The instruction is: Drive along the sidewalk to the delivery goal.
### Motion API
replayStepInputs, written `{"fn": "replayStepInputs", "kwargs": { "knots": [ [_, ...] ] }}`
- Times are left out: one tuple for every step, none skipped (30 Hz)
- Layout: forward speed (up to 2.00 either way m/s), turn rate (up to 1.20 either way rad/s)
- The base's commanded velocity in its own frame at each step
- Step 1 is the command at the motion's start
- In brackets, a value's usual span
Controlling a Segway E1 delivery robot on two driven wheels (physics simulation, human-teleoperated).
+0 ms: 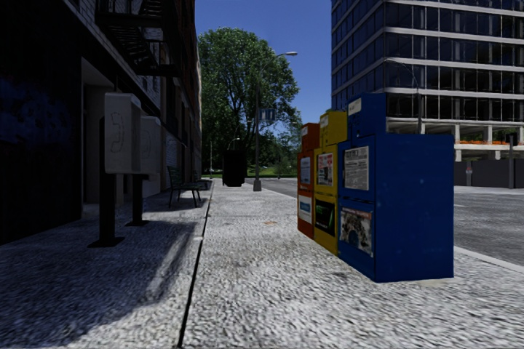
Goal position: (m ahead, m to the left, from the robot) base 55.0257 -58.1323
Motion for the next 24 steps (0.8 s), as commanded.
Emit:
{"fn": "replayStepInputs", "kwargs": {
  "knots": [
    [2.0, 0.22],
    [2.0, 0.22],
    [2.0, 0.22],
    [2.0, 0.27],
    [2.0, 0.27],
    [2.0, 0.3],
    [2.0, 0.33],
    [2.0, 0.34],
    [2.0, 0.34],
    [2.0, 0.35],
    [2.0, 0.35],
    [2.0, 0.35],
    [2.0, 0.35],
    [2.0, 0.35],
    [2.0, 0.35],
    [2.0, 0.35],
    [2.0, 0.35],
    [2.0, 0.35],
    [2.0, 0.35],
    [2.0, 0.35],
    [2.0, 0.35],
    [2.0, 0.35],
    [2.0, 0.23],
    [2.0, 0.0]
  ]
}}
